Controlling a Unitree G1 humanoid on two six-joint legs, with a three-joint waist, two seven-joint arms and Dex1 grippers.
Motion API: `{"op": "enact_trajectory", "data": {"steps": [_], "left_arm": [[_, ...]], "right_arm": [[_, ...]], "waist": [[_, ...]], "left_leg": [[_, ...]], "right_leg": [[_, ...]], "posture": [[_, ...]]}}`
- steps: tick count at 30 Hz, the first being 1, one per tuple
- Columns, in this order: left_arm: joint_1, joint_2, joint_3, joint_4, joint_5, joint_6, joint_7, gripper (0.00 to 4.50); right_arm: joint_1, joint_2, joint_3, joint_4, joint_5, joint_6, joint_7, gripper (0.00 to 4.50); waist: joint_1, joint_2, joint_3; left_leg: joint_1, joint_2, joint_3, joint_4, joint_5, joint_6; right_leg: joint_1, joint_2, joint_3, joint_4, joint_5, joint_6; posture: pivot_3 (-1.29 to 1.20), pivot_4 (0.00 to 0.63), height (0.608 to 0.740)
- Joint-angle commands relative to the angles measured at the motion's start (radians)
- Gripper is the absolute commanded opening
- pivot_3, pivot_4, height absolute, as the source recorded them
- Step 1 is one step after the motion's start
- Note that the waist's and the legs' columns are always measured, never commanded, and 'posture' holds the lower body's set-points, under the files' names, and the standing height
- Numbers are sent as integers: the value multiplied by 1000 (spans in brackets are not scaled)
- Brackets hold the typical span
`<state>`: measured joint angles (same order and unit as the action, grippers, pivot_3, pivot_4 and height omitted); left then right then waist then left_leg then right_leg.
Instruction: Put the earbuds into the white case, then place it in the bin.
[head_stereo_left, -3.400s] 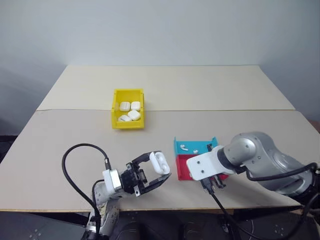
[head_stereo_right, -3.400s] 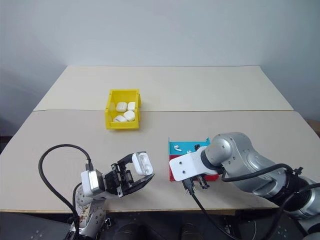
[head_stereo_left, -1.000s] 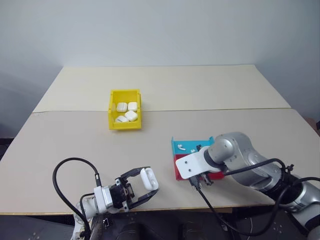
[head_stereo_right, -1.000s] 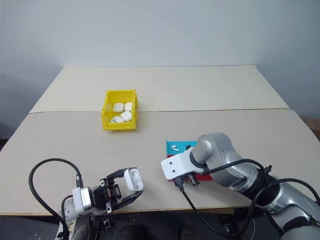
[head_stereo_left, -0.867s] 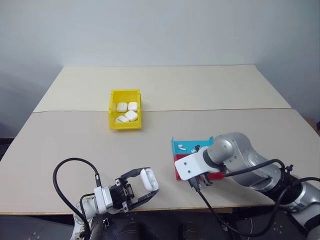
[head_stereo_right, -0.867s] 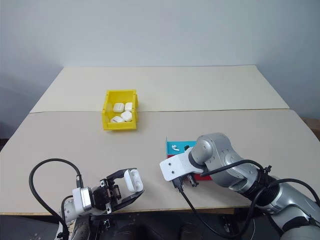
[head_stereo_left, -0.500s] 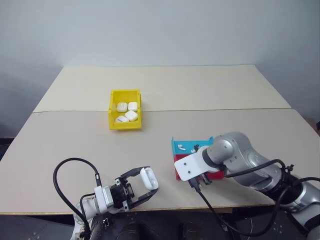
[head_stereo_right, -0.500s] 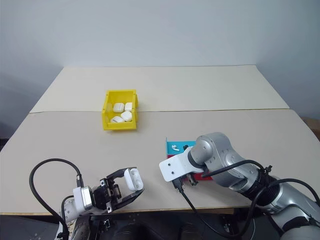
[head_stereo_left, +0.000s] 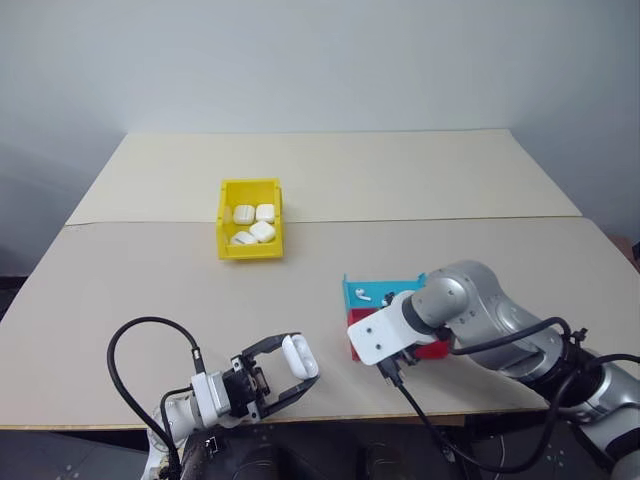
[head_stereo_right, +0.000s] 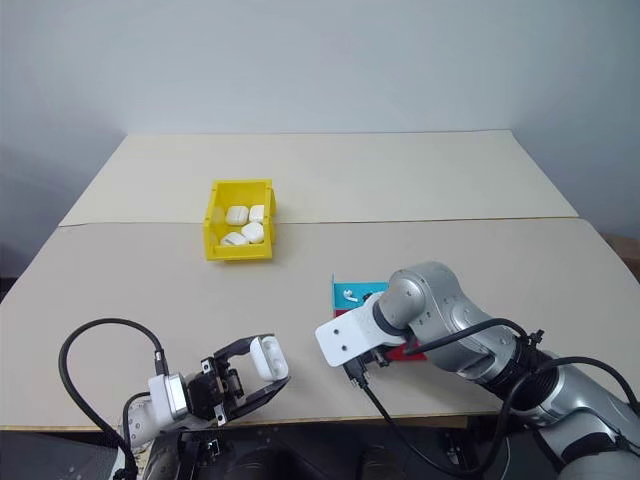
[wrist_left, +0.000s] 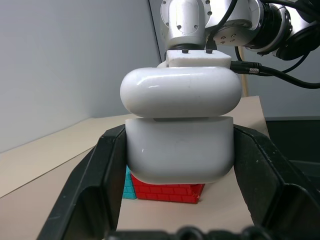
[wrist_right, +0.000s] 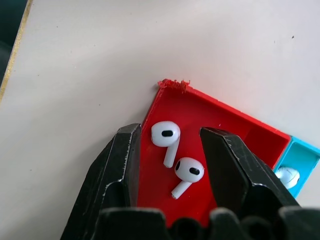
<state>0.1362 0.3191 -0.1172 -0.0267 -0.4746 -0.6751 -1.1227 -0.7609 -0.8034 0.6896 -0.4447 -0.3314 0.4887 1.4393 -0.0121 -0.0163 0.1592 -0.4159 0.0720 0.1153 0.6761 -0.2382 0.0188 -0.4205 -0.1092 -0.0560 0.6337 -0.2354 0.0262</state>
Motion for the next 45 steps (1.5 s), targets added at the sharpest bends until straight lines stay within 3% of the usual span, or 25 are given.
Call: {"op": "enact_trajectory", "data": {"steps": [1, 26, 29, 44, 45], "left_arm": [[12, 10, -3, -46, -6, -15, 7, 2842], [16, 24, -7, -46, 17, -18, 53, 2842], [15, 24, -6, -45, 19, -19, 58, 2842], [17, 28, -12, -44, 23, -24, 58, 2842], [17, 29, -12, -43, 23, -25, 58, 2842]], "right_arm": [[-1, 2, -15, 5, -7, -33, 4, 2271], [27, 23, -22, 57, -50, -104, -5, 2271], [29, 24, -24, 61, -52, -112, -7, 1718], [34, 15, -33, 49, -50, -117, 10, 1718], [36, 12, -34, 47, -48, -119, 12, 1533]], "waist": [[0, 0, 0], [0, 0, 0], [0, 0, 0], [0, 0, 0], [0, 0, 0]], "left_leg": [[0, 0, 0, 0, 0, 0], [0, 0, 1, 0, 0, 0], [0, 0, 1, 0, 0, 0], [0, 0, 2, 0, 0, 0], [0, 0, 2, 0, 0, 0]], "right_leg": [[0, 0, 0, 0, 0, 0], [0, 0, 0, 0, 0, 0], [0, 0, 0, 0, 0, 0], [0, 0, 0, 0, 0, 0], [0, 0, 0, 0, 0, 0]], "posture": [[0, 150, 740], [0, 150, 740], [0, 150, 740], [0, 150, 740], [0, 150, 740]]}}
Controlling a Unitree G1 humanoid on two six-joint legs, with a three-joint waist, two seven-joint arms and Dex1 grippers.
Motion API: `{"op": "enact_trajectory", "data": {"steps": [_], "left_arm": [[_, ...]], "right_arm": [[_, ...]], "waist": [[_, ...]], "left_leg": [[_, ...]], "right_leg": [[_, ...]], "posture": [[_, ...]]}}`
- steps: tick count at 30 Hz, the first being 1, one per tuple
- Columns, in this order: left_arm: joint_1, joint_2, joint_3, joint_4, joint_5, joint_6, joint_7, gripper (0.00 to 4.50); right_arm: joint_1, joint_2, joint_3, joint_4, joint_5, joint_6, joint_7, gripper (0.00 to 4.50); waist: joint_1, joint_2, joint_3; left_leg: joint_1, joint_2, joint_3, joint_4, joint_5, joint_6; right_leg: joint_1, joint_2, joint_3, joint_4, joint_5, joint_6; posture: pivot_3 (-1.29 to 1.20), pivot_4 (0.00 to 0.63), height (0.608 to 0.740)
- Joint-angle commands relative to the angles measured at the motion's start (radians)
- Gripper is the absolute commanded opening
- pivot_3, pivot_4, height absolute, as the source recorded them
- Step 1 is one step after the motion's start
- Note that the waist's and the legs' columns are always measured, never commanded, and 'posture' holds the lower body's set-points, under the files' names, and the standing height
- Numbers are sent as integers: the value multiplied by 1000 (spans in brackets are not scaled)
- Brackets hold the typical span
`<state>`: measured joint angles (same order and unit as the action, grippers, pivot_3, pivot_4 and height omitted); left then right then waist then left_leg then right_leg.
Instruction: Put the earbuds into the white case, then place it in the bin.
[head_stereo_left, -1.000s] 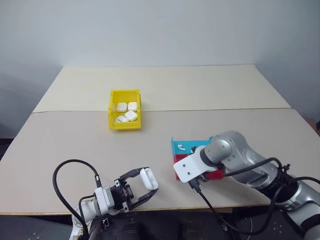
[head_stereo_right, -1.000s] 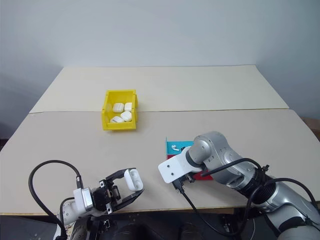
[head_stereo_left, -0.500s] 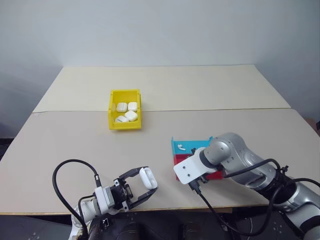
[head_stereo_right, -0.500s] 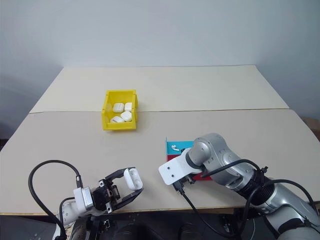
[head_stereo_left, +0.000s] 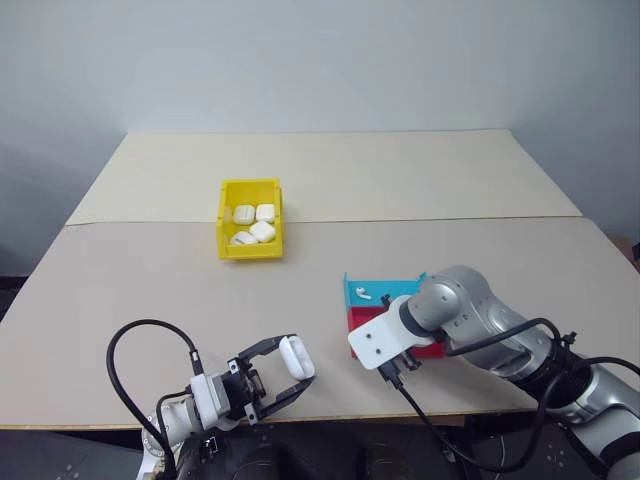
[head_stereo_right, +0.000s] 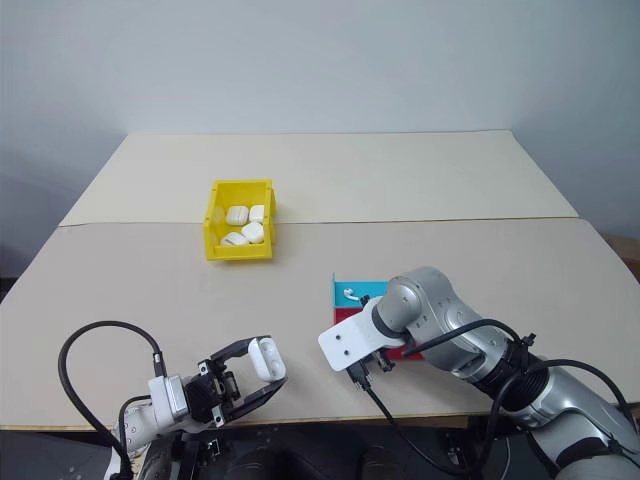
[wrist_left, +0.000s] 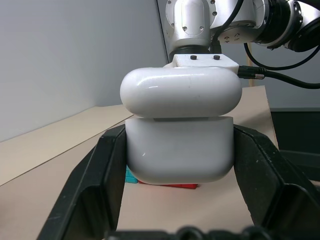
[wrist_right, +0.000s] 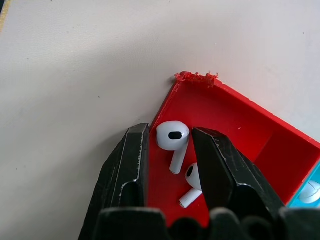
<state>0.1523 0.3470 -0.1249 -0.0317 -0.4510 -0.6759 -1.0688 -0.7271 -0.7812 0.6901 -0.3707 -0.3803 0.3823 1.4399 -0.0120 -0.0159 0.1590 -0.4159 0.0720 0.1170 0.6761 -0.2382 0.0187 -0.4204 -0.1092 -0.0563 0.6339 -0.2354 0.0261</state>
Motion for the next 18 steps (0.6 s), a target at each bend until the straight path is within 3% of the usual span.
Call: {"op": "enact_trajectory", "data": {"steps": [1, 11, 15, 18], "left_arm": [[1, 2, -5, -38, -1, -23, 3, 2842], [-11, -1, -12, -29, -4, -22, -3, 2842], [-17, -1, -14, -23, -5, -23, -5, 2842], [-19, -1, -16, -21, -8, -24, -8, 2842]], "right_arm": [[4, -12, -37, -31, 2, -12, 12, 1349], [20, -26, -50, -66, 13, 5, 30, 1349], [27, -34, -53, -73, 11, 9, 35, 634], [33, -39, -59, -83, 14, 9, 35, 634]], "waist": [[0, 0, 0], [0, 0, 0], [0, 0, 0], [0, 0, 0]], "left_leg": [[0, 0, 0, 0, 0, 0], [0, 0, 0, 0, 0, 0], [0, 0, 0, 0, 0, 0], [0, 0, 0, 0, 0, 0]], "right_leg": [[0, 0, 0, 0, 0, 0], [0, 0, 0, 0, 0, 0], [0, 0, 0, 0, 0, 0], [0, 0, 0, 0, 0, 0]], "posture": [[0, 150, 740], [0, 150, 740], [0, 150, 740], [0, 150, 740]]}}
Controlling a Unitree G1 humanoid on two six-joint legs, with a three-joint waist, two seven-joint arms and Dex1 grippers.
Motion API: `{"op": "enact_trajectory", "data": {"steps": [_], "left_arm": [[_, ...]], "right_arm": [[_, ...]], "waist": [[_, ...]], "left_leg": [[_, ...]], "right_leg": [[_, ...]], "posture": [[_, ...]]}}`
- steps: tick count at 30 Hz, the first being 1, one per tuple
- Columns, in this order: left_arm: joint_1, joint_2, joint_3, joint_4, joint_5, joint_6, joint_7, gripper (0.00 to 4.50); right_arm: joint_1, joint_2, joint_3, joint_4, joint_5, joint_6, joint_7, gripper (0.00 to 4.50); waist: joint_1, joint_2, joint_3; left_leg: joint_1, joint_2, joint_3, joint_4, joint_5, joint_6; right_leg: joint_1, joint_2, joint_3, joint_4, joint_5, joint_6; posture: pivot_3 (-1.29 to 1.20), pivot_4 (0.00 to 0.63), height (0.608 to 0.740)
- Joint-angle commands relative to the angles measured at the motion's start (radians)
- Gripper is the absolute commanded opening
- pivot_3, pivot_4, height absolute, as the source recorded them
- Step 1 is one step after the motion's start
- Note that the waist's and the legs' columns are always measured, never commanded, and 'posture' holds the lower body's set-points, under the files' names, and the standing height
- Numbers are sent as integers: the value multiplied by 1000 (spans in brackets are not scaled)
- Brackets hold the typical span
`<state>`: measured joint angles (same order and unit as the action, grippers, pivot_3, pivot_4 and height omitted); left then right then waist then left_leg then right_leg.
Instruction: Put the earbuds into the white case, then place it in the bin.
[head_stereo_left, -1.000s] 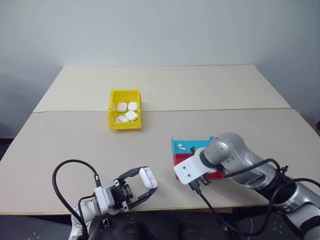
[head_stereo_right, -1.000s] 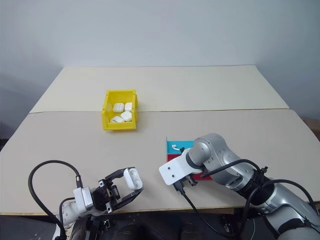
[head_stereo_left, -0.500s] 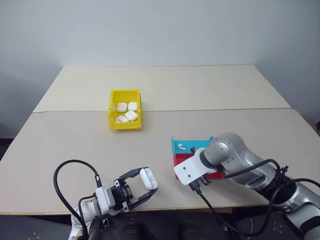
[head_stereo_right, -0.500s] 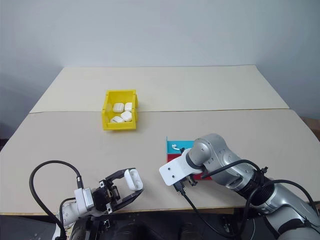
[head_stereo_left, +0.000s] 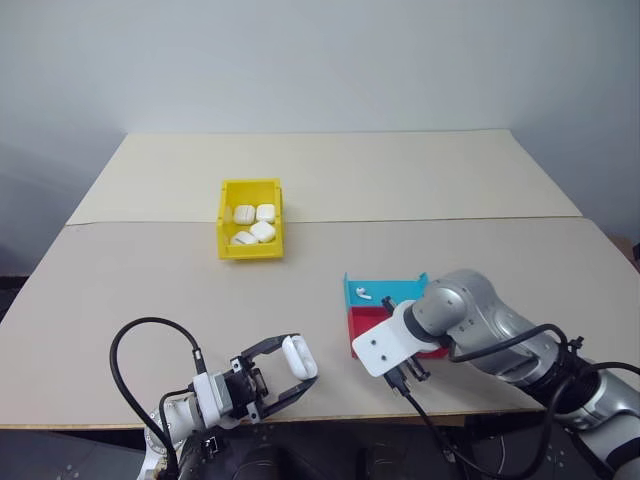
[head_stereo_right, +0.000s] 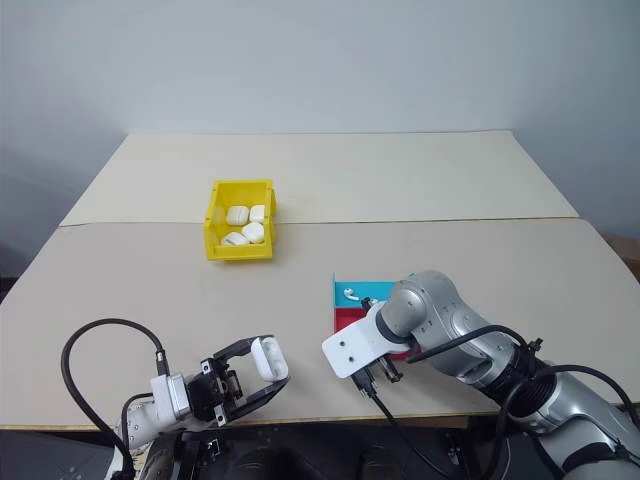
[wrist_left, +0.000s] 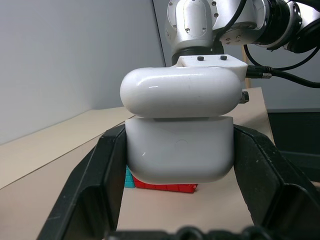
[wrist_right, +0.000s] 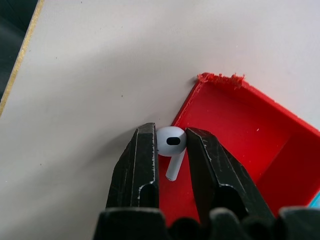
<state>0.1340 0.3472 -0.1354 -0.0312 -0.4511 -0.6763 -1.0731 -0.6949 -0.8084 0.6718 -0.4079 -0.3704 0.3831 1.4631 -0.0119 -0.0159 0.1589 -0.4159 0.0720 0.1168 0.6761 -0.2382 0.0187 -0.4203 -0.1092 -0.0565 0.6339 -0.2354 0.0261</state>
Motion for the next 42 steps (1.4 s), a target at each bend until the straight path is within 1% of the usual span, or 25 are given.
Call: {"op": "enact_trajectory", "data": {"steps": [1, 4, 7, 10, 14, 15, 17, 19, 21, 23, 24, 27, 28, 34, 39, 42], "left_arm": [[-1, -2, -6, -22, -8, -23, -4, 2842], [-7, -4, -7, -24, -10, -22, -3, 2842], [-33, -25, -11, -22, -29, -30, -4, 2842], [-71, -66, -21, -69, -67, 19, 32, 2842], [-120, -93, -56, -126, -107, 102, 43, 2842], [-139, -104, -64, -134, -116, 116, 43, 2842], [-168, -122, -72, -152, -136, 151, 51, 2842], [-203, -141, -78, -187, -162, 219, 86, 2842], [-252, -173, -84, -229, -208, 305, 140, 2842], [-294, -204, -80, -274, -244, 392, 215, 2842], [-319, -212, -78, -277, -262, 403, 200, 2842], [-358, -196, -70, -265, -284, 407, 98, 2842], [-357, -189, -67, -271, -291, 423, 97, 2842], [-363, -188, -52, -273, -325, 443, 16, 2842], [-362, -203, -38, -263, -319, 436, -15, 2842], [-356, -213, -34, -258, -310, 435, -23, 2842]], "right_arm": [[2, -11, -45, -52, 5, 15, 12, 634], [4, -7, -68, -78, 16, 41, 9, 634], [-5, -8, -132, -120, 51, 101, -1, 634], [-26, 0, -304, -167, 171, 229, -20, 634], [-45, 56, -594, -180, 374, 374, -89, 634], [-47, 83, -671, -179, 430, 398, -115, 634], [-55, 131, -782, -180, 518, 423, -170, 634], [-93, 189, -892, -192, 629, 498, -231, 634], [-117, 266, -1005, -211, 776, 530, -289, 634], [-124, 326, -1075, -229, 914, 556, -344, 634], [-116, 358, -1100, -237, 984, 560, -370, 634], [-77, 438, -1114, -245, 1122, 522, -445, 634], [-64, 449, -1100, -246, 1142, 505, -461, 634], [5, 487, -956, -260, 1211, 379, -485, 634], [21, 491, -900, -230, 1271, 340, -528, 634], [41, 490, -854, -216, 1259, 292, -522, 634]], "waist": [[0, 0, 0], [0, 0, 0], [1, 0, 0], [4, 0, 0], [9, 0, 0], [10, 0, 0], [11, 1, -1], [11, 1, -1], [12, 1, -1], [15, 1, -1], [15, 1, -1], [13, 2, -1], [11, 2, -2], [8, 2, -2], [8, 2, -2], [8, 2, -2]], "left_leg": [[0, 0, 0, 0, 0, 0], [0, 0, 0, 0, 0, 0], [0, 0, -1, 0, 0, 0], [0, 0, -1, 1, 0, 0], [0, 0, -2, 1, 0, 0], [0, 0, -2, 0, 0, 0], [0, 0, -1, 0, 0, 0], [0, 0, -1, 1, 0, 0], [0, 0, -2, 1, 0, 0], [0, 0, -2, 1, 0, 0], [0, -1, -3, 1, 0, 0], [0, -1, -2, 1, 0, 0], [0, -1, -2, 1, 0, 0], [1, -1, -2, 1, 0, 0], [1, -1, -2, 1, 1, 0], [1, -1, -2, 1, 0, 0]], "right_leg": [[0, 0, 0, 0, 0, 0], [0, 0, 0, 0, 0, 0], [0, 0, 0, 0, 0, 0], [1, 0, -1, 0, 0, 0], [1, 0, -1, 0, 0, 0], [1, 0, -1, 0, 0, 0], [2, 0, -1, 0, 0, 0], [2, 0, -1, 0, 0, 0], [1, 0, -1, 1, 0, 0], [1, 0, -1, 3, 0, 0], [2, 0, 0, 3, 0, 0], [2, 0, -1, 3, 0, 0], [2, 0, 0, 4, 0, 0], [1, 1, 1, 5, 0, 0], [1, 1, 1, 5, 0, 0], [2, 1, 1, 4, 0, 0]], "posture": [[0, 150, 740], [0, 150, 740], [0, 150, 740], [0, 150, 740], [0, 150, 740], [0, 150, 740], [0, 150, 740], [0, 150, 740], [0, 150, 740], [0, 150, 740], [0, 150, 740], [0, 150, 740], [0, 150, 740], [0, 150, 740], [0, 150, 740], [0, 150, 740]]}}
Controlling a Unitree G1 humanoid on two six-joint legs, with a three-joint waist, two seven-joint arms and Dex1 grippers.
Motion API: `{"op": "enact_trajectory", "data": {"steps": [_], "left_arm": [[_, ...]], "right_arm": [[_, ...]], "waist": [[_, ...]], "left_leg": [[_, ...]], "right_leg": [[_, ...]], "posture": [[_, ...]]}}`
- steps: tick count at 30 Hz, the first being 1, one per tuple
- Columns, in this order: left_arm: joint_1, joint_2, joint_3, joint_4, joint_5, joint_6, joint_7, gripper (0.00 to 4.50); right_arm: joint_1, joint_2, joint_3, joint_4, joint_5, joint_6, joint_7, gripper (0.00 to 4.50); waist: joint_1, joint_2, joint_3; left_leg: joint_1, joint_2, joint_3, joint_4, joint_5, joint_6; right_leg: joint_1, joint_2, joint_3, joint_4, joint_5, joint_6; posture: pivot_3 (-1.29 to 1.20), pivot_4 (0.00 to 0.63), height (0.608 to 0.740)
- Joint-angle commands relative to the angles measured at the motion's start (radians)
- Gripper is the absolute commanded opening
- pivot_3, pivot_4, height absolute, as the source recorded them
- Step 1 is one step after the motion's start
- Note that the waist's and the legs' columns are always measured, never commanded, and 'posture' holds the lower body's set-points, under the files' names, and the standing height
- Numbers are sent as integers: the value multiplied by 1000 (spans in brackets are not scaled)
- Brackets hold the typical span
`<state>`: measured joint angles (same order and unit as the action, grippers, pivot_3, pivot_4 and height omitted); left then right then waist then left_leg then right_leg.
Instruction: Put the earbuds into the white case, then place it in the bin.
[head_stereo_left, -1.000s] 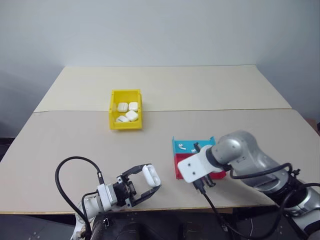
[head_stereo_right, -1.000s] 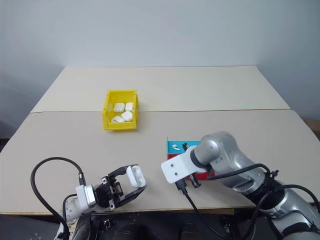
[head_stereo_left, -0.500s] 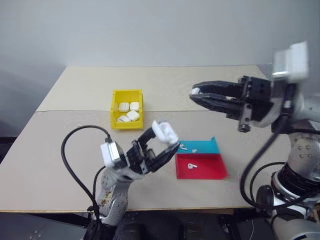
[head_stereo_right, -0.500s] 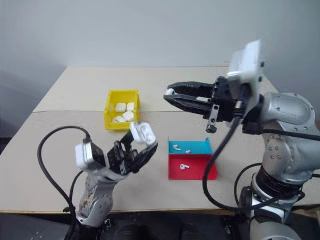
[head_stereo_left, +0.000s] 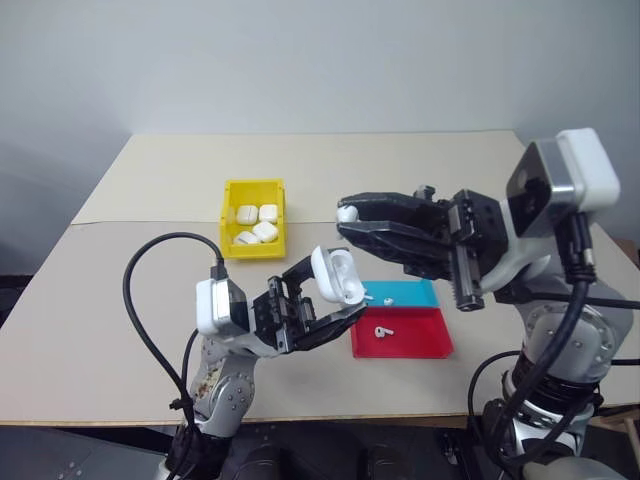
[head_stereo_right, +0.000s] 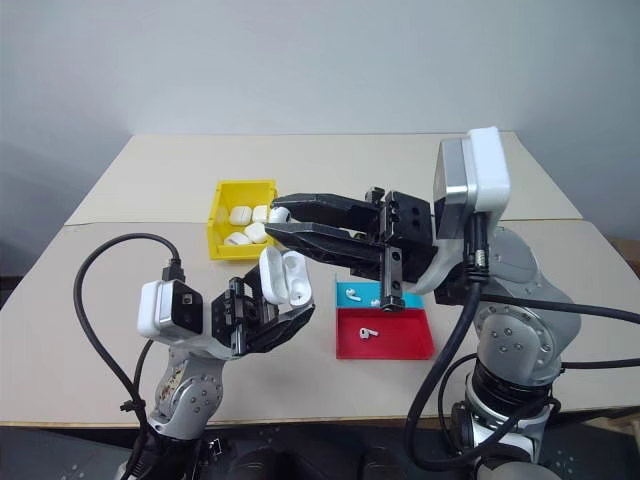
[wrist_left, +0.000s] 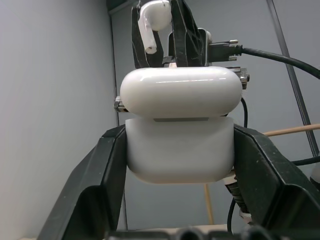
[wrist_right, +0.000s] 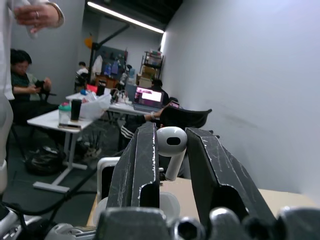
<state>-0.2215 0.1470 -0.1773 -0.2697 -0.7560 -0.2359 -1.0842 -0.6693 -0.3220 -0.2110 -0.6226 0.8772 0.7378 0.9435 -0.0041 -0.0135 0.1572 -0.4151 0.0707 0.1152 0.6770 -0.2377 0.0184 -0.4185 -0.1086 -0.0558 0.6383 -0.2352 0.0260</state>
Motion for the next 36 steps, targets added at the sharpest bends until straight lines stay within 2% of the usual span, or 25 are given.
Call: {"op": "enact_trajectory", "data": {"steps": [1, 6, 13, 22, 36], "left_arm": [[3, -15, 8, -22, -3, -4, -12, 2842], [24, -25, 8, -42, 9, 3, 1, 2842], [32, -23, 10, -47, 17, -1, 1, 2842], [35, -28, -1, -42, 24, 0, -10, 2842], [24, -27, -1, -48, 34, 7, -2, 2842]], "right_arm": [[22, -1, 47, 4, -1, -80, 2, 634], [100, -80, 19, 25, 23, -150, 74, 634], [122, -118, 68, 64, -10, -220, 99, 634], [118, -123, 133, 87, -47, -282, 97, 634], [121, -133, 166, 115, -83, -338, 100, 634]], "waist": [[0, 0, 0], [4, 0, 0], [2, 0, 0], [4, 0, 0], [5, 0, 0]], "left_leg": [[0, 0, 0, 0, 0, 0], [0, 0, 0, 0, 0, 0], [0, 0, -1, 0, 0, 0], [0, 0, -1, 0, 0, 0], [0, 0, -1, 0, 0, 0]], "right_leg": [[0, 0, 0, 0, 0, 0], [1, 0, -1, -2, 0, 0], [0, 0, 0, 0, 0, 0], [0, 0, 0, -1, 0, 0], [0, 0, 0, -1, 0, 0]], "posture": [[0, 150, 740], [0, 150, 740], [0, 150, 740], [0, 150, 740], [0, 150, 740]]}}
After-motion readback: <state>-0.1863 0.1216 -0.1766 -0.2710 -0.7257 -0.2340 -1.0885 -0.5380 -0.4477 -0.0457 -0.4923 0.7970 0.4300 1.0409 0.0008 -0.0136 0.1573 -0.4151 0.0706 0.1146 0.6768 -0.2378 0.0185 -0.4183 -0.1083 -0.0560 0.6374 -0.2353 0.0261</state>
